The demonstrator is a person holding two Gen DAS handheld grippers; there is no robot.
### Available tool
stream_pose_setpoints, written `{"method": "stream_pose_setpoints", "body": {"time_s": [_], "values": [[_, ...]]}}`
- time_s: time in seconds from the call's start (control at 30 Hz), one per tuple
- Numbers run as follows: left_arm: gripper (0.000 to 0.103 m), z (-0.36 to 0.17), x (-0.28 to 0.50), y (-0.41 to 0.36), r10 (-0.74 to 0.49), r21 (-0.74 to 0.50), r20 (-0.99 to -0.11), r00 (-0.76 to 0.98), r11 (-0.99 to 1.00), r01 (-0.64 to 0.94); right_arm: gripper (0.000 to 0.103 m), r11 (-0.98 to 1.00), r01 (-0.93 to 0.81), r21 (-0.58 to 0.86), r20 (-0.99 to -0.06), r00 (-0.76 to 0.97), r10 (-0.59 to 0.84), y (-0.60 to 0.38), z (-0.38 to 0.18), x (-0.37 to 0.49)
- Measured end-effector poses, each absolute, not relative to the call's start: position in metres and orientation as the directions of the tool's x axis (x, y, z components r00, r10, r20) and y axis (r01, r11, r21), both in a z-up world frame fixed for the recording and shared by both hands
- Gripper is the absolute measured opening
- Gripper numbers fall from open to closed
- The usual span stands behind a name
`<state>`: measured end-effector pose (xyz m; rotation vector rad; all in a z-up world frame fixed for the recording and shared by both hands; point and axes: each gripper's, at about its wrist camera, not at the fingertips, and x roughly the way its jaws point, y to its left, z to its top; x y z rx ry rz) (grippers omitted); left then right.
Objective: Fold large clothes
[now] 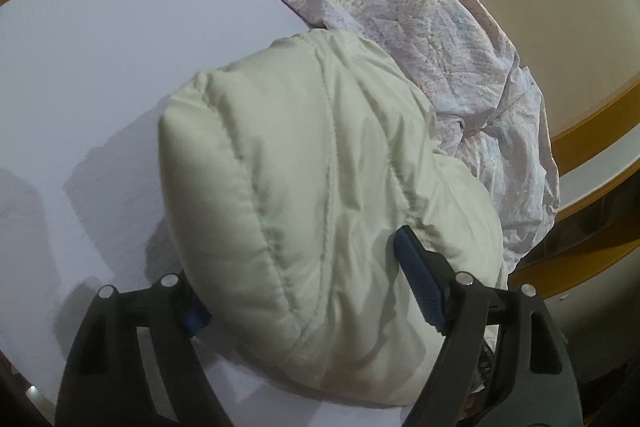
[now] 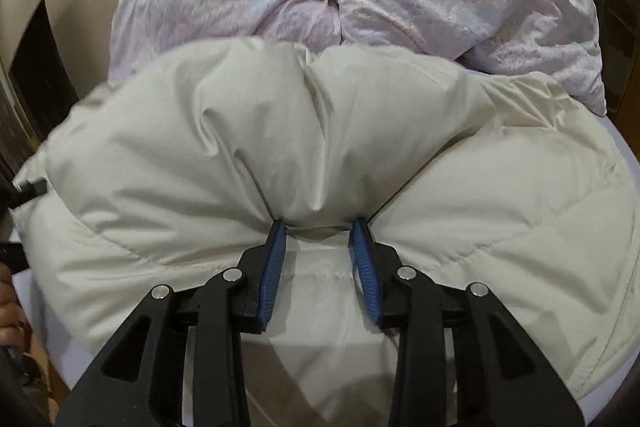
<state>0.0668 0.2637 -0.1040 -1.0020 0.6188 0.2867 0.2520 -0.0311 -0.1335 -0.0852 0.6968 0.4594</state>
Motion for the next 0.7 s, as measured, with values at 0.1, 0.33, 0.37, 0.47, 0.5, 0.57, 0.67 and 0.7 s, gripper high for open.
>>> {"method": "stream_pose_setpoints", "body": {"time_s": [0.1, 0.33, 0.37, 0.47, 0.5, 0.57, 0.67, 0.7], "values": [[0.079, -0.106, 0.069, 0.267, -0.056, -0.711, -0.595, 0.802, 0.501, -0.493, 0.037, 0.89, -0.443, 0.108, -0.653, 0.643, 0.399, -0.033, -0.138, 0.258], [0.077, -0.107, 0.076, 0.272, -0.046, -0.727, -0.58, 0.814, 0.481, -0.491, 0.037, 0.89, -0.444, 0.102, -0.641, 0.655, 0.401, -0.031, -0.146, 0.257], [0.076, -0.107, 0.077, 0.272, -0.042, -0.727, -0.577, 0.815, 0.481, -0.49, 0.037, 0.891, -0.444, 0.1, -0.641, 0.656, 0.399, -0.03, -0.146, 0.257], [0.07, -0.107, 0.078, 0.274, -0.041, -0.737, -0.566, 0.823, 0.472, -0.483, 0.037, 0.889, -0.447, 0.097, -0.64, 0.656, 0.4, -0.03, -0.146, 0.257], [0.066, -0.107, 0.078, 0.274, -0.043, -0.742, -0.561, 0.826, 0.468, -0.48, 0.037, 0.889, -0.448, 0.096, -0.64, 0.657, 0.4, -0.03, -0.146, 0.257], [0.054, -0.106, 0.078, 0.276, -0.048, -0.754, -0.545, 0.837, 0.464, -0.464, 0.037, 0.889, -0.449, 0.088, -0.637, 0.661, 0.396, -0.029, -0.146, 0.256], [0.034, -0.097, 0.078, 0.276, -0.067, -0.772, -0.511, 0.857, 0.474, -0.423, 0.037, 0.89, -0.449, 0.081, -0.637, 0.664, 0.392, -0.029, -0.146, 0.256], [0.031, -0.093, 0.078, 0.275, -0.068, -0.772, -0.504, 0.861, 0.482, -0.414, 0.037, 0.89, -0.449, 0.08, -0.637, 0.664, 0.392, -0.029, -0.146, 0.256]]}}
